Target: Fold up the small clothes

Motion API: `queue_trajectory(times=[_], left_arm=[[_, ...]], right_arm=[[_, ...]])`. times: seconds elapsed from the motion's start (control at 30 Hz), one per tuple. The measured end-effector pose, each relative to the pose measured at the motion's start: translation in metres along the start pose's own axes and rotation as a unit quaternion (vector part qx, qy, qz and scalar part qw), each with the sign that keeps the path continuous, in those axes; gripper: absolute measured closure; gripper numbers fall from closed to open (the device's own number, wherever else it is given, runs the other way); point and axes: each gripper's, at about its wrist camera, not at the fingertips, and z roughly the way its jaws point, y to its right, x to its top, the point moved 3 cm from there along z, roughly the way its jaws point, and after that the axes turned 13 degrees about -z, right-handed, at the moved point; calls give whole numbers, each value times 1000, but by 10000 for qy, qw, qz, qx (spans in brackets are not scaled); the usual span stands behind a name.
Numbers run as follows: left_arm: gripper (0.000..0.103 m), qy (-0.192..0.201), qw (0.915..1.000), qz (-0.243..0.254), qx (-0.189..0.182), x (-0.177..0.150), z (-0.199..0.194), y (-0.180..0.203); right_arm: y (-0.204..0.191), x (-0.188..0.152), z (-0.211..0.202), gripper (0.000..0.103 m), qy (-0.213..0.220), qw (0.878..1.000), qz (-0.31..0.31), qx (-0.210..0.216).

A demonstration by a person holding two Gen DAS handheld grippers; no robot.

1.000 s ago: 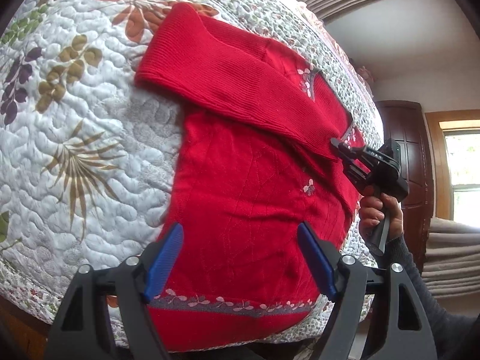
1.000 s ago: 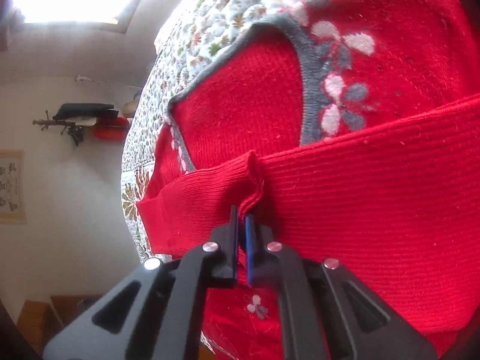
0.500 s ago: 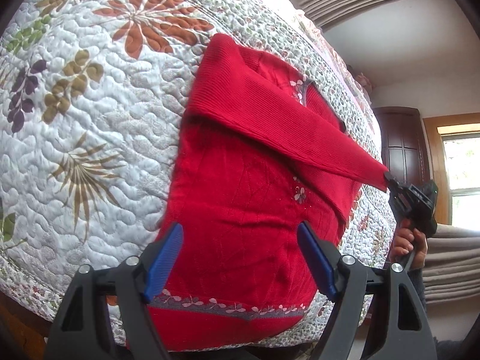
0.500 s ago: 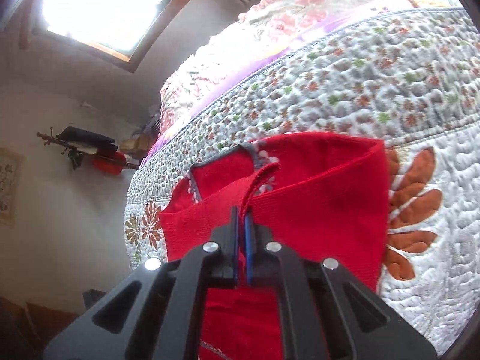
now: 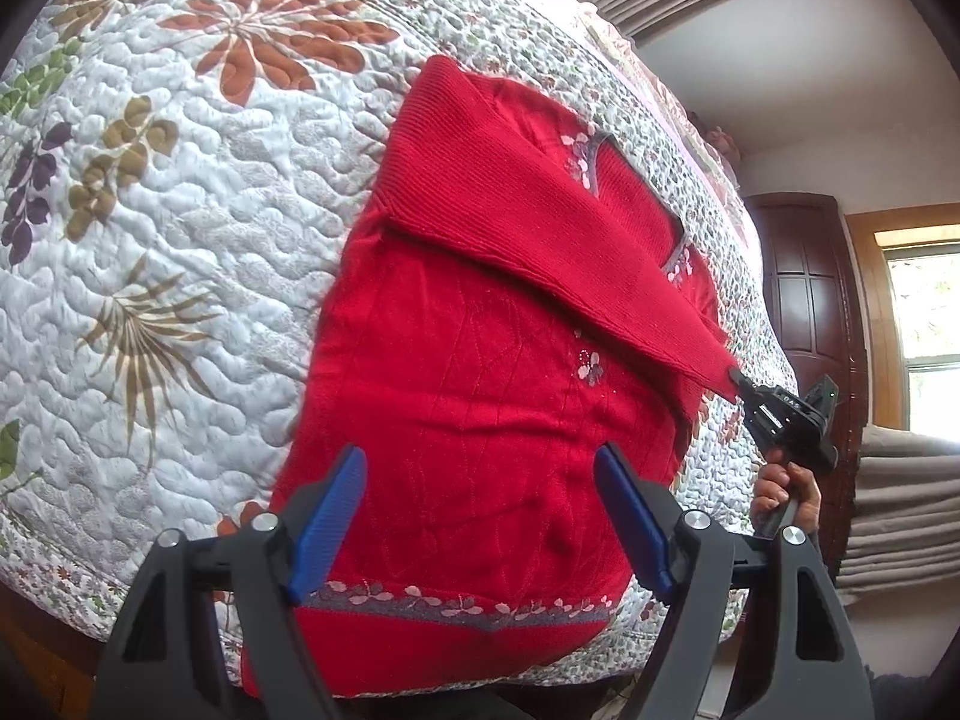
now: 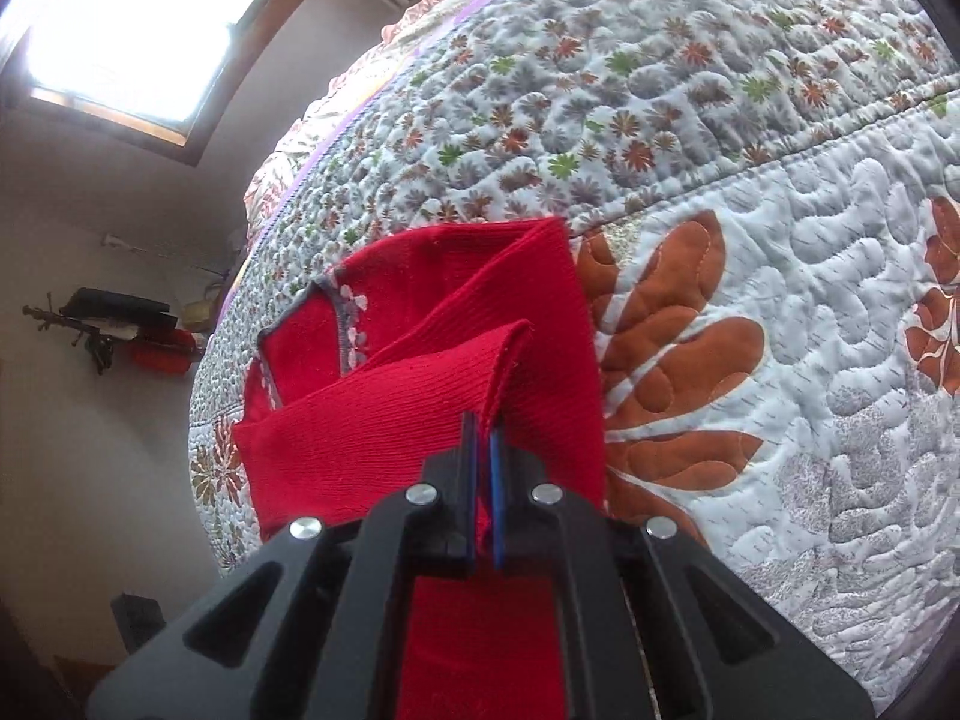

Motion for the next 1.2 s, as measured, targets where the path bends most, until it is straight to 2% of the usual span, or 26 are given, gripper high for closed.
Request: queue_trajectory(times=[0.13, 0.3, 0.43, 0.5, 0.63, 0.7, 0.83, 0.93, 1.0, 1.1, 1.2], left_arm=[[25, -24, 10000, 2, 20, 0, 3, 1], [25, -26, 10000, -15, 21, 1, 4, 0], [25, -85, 10000, -11, 41, 1, 8, -1], [25, -140, 9999, -23, 47, -1, 10, -2], [23, -189, 9998, -69, 16, -4, 8, -7], [21, -237, 9997, -107, 2, -6, 10, -11], [21, -421, 9986, -328, -27, -9, 22, -23], [20, -526, 9976, -441, -36, -12, 25, -30], [18, -573, 9972, -476, -32, -15, 25, -35], [13, -604, 9966, -565, -27, -21, 20, -49], [11, -754, 9944, -742, -49, -32, 17, -74]], right_arm=[[14, -7, 14, 101, -176, 9997, 63, -150], [10, -7, 11, 101, -141, 9998, 31, -108], [15, -6, 19, 101, -309, 9994, 56, -139], [18, -7, 21, 98, -371, 9988, 53, -303], [10, -6, -4, 94, -20, 9988, 66, -491], [-1, -6, -10, 94, 28, 9991, -79, -420], [-16, -12, 13, 95, -372, 9980, -356, -367], [-5, -19, 28, 95, -535, 9972, -187, -486], [1, -23, 24, 98, -485, 9974, -38, -531], [-9, -32, -1, 83, -336, 9984, -70, -460], [-25, -63, -31, 64, -350, 9990, -187, -197]])
